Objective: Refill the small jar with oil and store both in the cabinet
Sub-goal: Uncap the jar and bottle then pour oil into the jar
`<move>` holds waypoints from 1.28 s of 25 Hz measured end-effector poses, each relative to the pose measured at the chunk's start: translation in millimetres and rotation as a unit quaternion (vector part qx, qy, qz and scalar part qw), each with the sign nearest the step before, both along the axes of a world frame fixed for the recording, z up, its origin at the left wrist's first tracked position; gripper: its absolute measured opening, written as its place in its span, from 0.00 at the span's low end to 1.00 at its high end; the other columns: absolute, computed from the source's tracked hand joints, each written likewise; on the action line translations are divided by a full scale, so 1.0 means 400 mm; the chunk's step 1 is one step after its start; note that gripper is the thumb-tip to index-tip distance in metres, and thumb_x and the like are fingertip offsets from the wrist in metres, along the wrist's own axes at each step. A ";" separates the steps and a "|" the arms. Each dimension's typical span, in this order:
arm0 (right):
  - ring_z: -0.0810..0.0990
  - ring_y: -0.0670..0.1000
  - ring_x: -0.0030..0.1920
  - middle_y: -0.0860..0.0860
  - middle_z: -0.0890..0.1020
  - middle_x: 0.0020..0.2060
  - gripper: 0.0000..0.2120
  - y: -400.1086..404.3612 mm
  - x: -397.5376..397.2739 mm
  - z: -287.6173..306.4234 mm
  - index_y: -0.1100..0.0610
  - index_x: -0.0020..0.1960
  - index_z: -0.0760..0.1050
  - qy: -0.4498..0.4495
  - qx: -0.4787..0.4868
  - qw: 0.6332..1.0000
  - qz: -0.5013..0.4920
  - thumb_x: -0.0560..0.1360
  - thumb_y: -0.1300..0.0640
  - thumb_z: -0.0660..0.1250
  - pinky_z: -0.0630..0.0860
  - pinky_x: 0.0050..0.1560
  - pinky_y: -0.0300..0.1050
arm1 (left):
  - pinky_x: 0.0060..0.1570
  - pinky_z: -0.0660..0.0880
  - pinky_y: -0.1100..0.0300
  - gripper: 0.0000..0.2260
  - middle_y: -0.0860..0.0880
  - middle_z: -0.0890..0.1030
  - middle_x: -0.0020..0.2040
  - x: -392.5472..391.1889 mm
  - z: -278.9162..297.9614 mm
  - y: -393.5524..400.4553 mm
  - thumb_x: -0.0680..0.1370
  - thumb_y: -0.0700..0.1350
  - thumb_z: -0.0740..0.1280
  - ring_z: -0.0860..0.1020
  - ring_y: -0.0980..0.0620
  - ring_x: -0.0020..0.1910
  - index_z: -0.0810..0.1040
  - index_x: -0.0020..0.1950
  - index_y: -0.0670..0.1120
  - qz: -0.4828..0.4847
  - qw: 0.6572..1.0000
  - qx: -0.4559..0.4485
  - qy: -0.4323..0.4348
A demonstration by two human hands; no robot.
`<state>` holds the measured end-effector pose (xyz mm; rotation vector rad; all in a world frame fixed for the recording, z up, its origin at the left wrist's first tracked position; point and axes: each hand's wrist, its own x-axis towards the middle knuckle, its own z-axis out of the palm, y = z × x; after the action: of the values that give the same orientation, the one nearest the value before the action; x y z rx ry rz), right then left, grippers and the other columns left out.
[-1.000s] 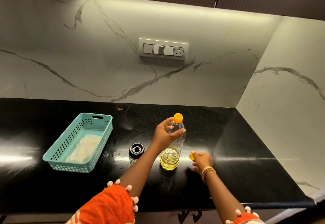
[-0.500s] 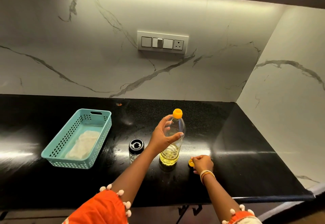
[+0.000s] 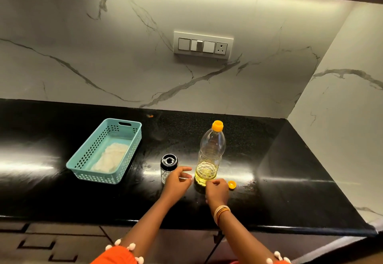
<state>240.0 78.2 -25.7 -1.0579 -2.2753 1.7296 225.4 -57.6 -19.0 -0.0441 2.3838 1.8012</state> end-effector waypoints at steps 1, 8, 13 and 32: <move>0.82 0.63 0.44 0.62 0.83 0.41 0.03 -0.034 0.005 0.005 0.56 0.38 0.73 0.003 -0.009 1.000 0.024 0.70 0.60 0.65 0.80 0.48 0.60 | 0.46 0.77 0.54 0.12 0.43 0.82 0.43 0.010 -0.007 -0.015 0.74 0.35 0.69 0.80 0.48 0.42 0.79 0.55 0.47 0.015 1.000 -0.013 0.002; 0.80 0.53 0.36 0.53 0.80 0.34 0.04 -0.157 -0.038 0.093 0.54 0.41 0.74 0.106 0.054 0.970 0.213 0.71 0.62 0.66 0.77 0.39 0.49 | 0.35 0.67 0.65 0.06 0.52 0.78 0.35 0.011 -0.013 -0.134 0.70 0.41 0.73 0.76 0.53 0.36 0.76 0.42 0.46 0.171 0.980 -0.097 0.011; 0.79 0.49 0.47 0.52 0.80 0.47 0.07 -0.189 -0.129 0.136 0.57 0.51 0.81 0.145 0.259 0.895 0.332 0.74 0.60 0.68 0.75 0.50 0.39 | 0.49 0.71 0.58 0.25 0.48 0.74 0.52 -0.055 -0.013 -0.179 0.66 0.45 0.78 0.74 0.50 0.51 0.71 0.58 0.45 0.106 0.987 -0.121 -0.002; 0.83 0.47 0.43 0.53 0.86 0.42 0.05 -0.186 -0.150 0.155 0.58 0.46 0.85 0.175 0.138 0.945 0.239 0.71 0.63 0.71 0.79 0.48 0.39 | 0.62 0.74 0.49 0.25 0.58 0.81 0.57 -0.082 0.000 -0.180 0.65 0.53 0.78 0.77 0.56 0.60 0.74 0.58 0.66 0.017 0.998 -0.015 0.055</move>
<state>179.9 3.9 36.2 -0.1311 -2.5542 1.5044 192.7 -129.5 -19.0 0.0116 2.4997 1.8268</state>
